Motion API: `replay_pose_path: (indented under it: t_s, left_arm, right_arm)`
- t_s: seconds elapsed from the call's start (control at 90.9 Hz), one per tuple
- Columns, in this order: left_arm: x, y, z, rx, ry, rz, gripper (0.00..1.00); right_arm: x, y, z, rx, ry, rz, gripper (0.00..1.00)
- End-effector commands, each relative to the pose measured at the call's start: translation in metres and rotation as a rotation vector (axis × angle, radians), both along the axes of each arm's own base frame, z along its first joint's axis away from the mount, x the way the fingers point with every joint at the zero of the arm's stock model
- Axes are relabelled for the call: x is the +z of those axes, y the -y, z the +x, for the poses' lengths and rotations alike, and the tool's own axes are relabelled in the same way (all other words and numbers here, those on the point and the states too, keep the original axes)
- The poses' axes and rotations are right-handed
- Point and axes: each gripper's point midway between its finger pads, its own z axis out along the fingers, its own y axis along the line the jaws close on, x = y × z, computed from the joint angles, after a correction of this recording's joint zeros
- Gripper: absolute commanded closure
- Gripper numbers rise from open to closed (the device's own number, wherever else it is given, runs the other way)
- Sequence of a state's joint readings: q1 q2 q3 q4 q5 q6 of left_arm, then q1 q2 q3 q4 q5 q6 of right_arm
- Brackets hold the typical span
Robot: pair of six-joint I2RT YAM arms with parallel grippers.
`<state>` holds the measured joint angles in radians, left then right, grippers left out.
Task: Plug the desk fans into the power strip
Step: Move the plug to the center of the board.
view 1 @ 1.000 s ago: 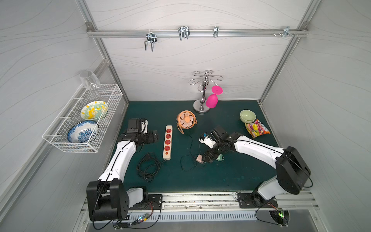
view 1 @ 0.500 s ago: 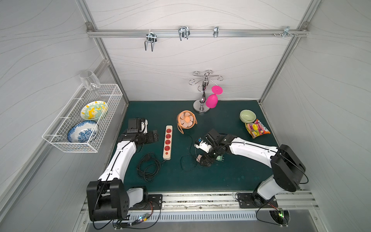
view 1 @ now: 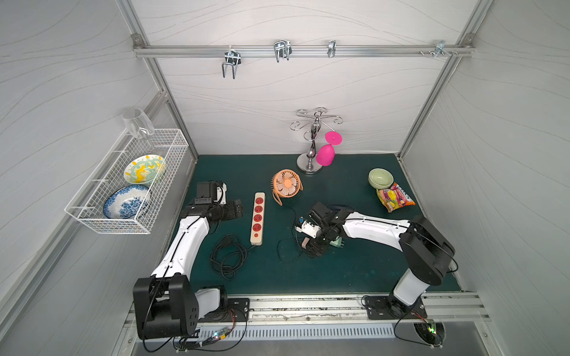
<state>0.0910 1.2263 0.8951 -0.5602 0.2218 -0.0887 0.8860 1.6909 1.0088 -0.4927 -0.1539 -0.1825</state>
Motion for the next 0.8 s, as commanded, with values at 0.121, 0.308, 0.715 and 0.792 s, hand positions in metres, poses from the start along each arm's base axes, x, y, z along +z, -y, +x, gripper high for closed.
replay_pose_path:
  t_s: [0.121, 0.308, 0.715, 0.792]
  left_arm:
    - [0.011, 0.002, 0.007, -0.023, 0.038, -0.012, 0.06]
    - [0.012, 0.006, 0.006, -0.038, 0.043, -0.027, 0.07]
    - [0.012, 0.010, 0.006, -0.061, 0.056, -0.037, 0.08]
    - [0.013, 0.012, 0.004, -0.066, 0.052, -0.048, 0.08]
  right_arm:
    - [0.003, -0.015, 0.004, 0.011, -0.022, 0.019, 0.48]
    - [0.014, -0.032, 0.000, 0.048, -0.014, 0.063, 0.63]
    - [0.007, -0.047, -0.008, 0.080, -0.057, 0.074, 0.59]
    - [0.006, -0.044, -0.010, 0.090, -0.060, 0.053, 0.49]
